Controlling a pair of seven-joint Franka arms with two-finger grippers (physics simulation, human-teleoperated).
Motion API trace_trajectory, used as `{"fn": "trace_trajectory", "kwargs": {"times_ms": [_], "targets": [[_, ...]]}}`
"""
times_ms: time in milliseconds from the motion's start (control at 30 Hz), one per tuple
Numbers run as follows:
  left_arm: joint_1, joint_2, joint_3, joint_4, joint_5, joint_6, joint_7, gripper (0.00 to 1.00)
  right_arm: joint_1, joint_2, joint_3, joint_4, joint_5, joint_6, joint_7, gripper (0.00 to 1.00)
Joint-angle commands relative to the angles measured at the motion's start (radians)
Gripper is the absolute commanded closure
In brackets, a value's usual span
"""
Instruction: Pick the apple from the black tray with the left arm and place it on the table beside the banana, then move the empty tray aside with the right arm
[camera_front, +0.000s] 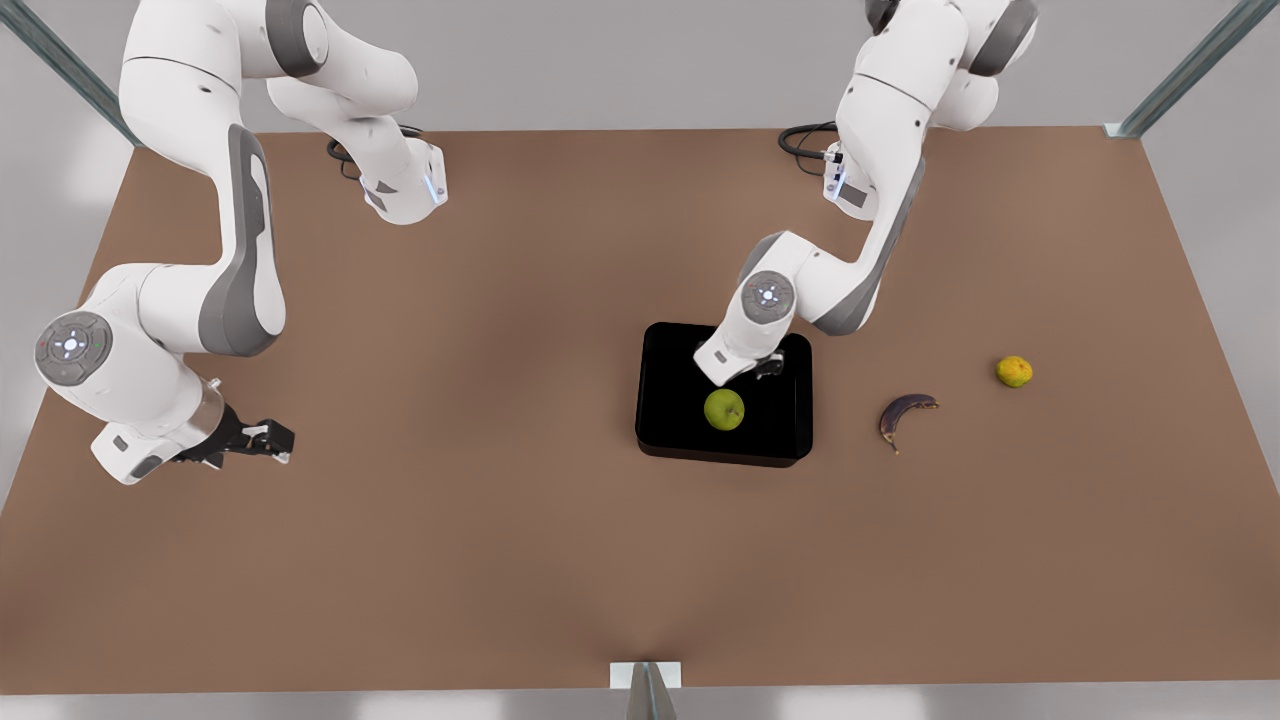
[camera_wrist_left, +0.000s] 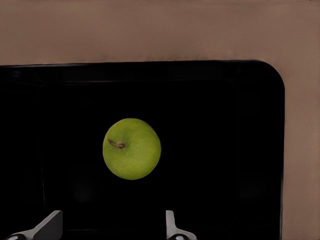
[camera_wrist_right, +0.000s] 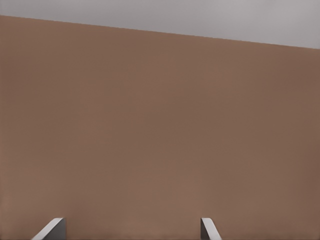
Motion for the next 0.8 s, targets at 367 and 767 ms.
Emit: {"fn": "trace_trajectory", "kwargs": {"times_ms": [367, 767], "targets": [[0.001, 0.122, 0.002, 0.015, 0.125, 0.21, -0.203, 0.0, -0.001, -0.001, -0.002, 0.001, -0.003, -0.008, -0.005, 0.0], [0.002, 0.2, 0.007, 0.058, 0.125, 0.258, -0.21, 0.0, -0.001, -0.001, 0.0, 0.001, -0.001, -0.008, -0.006, 0.0]]}}
